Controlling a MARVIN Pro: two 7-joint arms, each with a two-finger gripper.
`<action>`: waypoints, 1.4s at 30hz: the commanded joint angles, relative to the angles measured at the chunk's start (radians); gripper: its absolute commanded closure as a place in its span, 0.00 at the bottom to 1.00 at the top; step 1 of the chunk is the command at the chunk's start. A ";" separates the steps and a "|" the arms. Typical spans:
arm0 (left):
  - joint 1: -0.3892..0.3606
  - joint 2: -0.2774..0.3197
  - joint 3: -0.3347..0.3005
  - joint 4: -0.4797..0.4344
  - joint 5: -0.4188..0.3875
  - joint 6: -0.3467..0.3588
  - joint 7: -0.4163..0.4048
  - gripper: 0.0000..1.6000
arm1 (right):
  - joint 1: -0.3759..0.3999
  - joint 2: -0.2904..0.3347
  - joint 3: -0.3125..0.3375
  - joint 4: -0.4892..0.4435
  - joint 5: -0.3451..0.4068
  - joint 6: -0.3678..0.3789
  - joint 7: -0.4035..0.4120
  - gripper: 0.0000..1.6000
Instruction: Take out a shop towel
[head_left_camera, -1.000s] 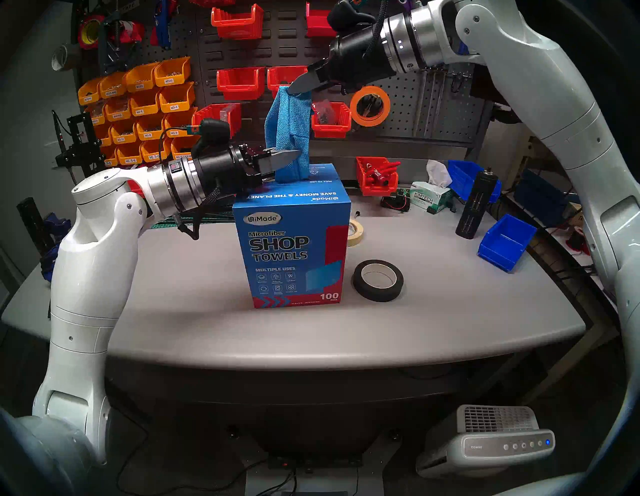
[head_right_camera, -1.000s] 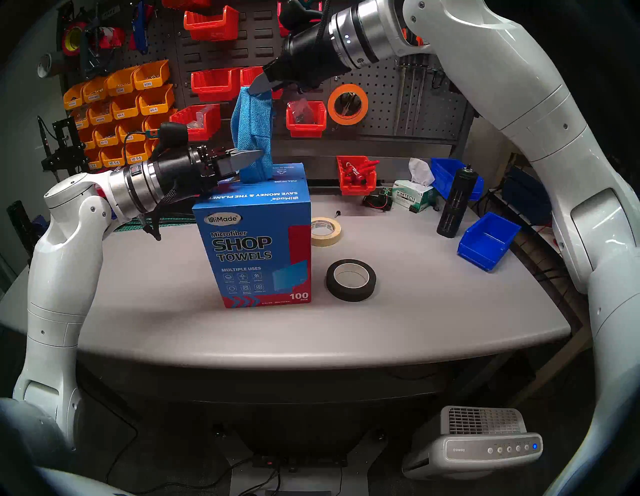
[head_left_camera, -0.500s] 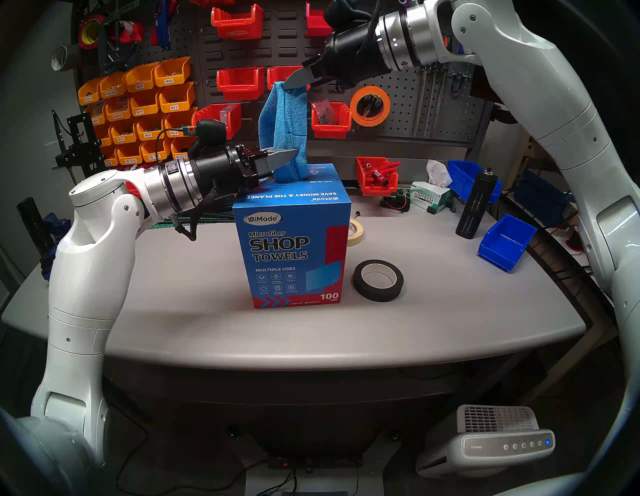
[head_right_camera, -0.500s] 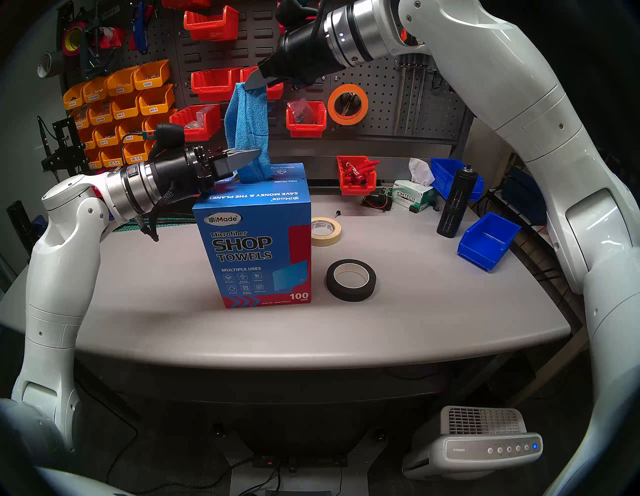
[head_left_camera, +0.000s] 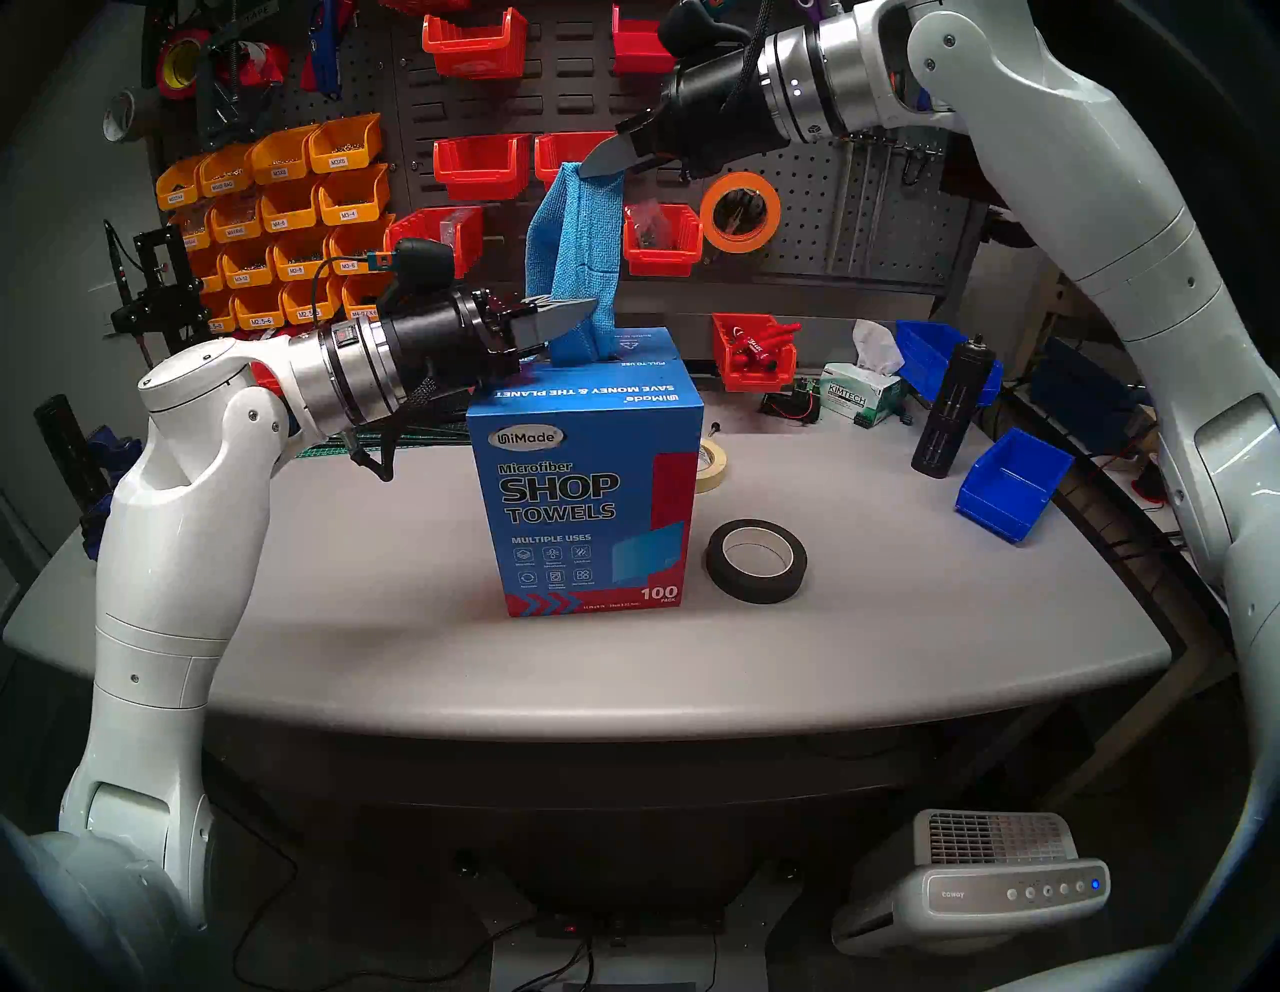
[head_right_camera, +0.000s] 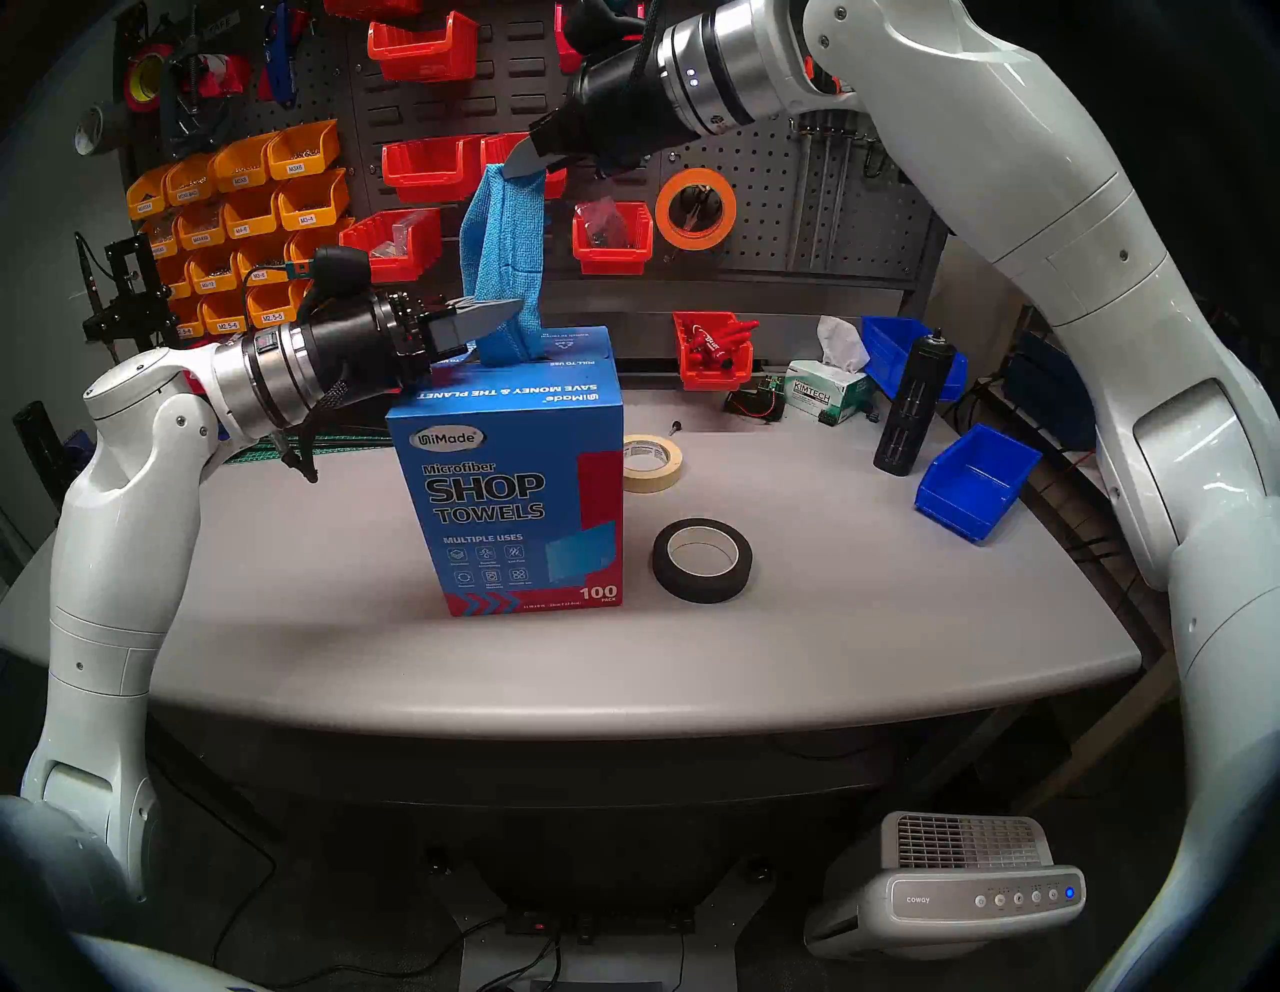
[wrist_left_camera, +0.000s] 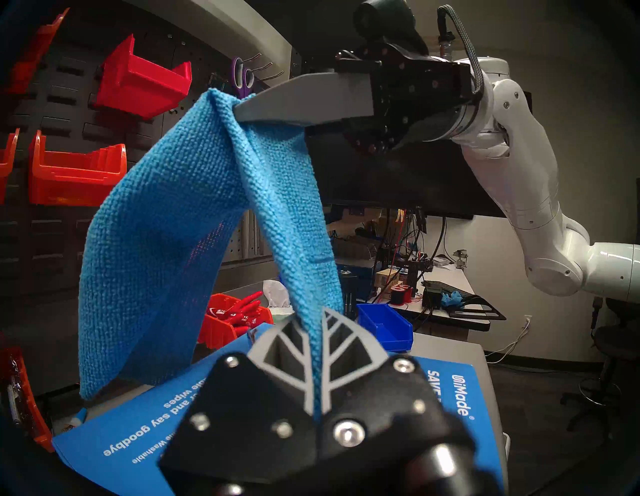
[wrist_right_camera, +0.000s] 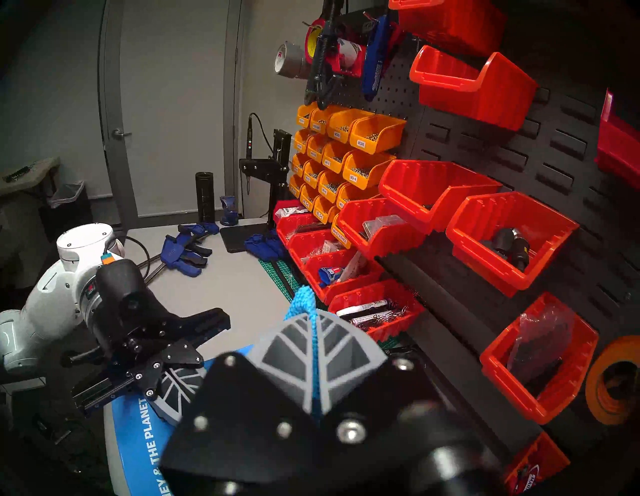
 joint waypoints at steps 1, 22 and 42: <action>0.002 0.000 0.017 0.004 0.004 0.003 -0.004 0.97 | 0.088 -0.009 0.076 0.025 -0.016 -0.044 -0.035 1.00; -0.006 0.009 0.025 0.006 -0.002 0.005 -0.014 1.00 | 0.061 0.001 0.056 -0.014 -0.033 0.012 -0.041 0.00; -0.023 -0.014 0.010 -0.017 0.008 -0.042 0.000 0.00 | 0.021 0.025 0.020 -0.040 -0.046 0.031 -0.040 0.00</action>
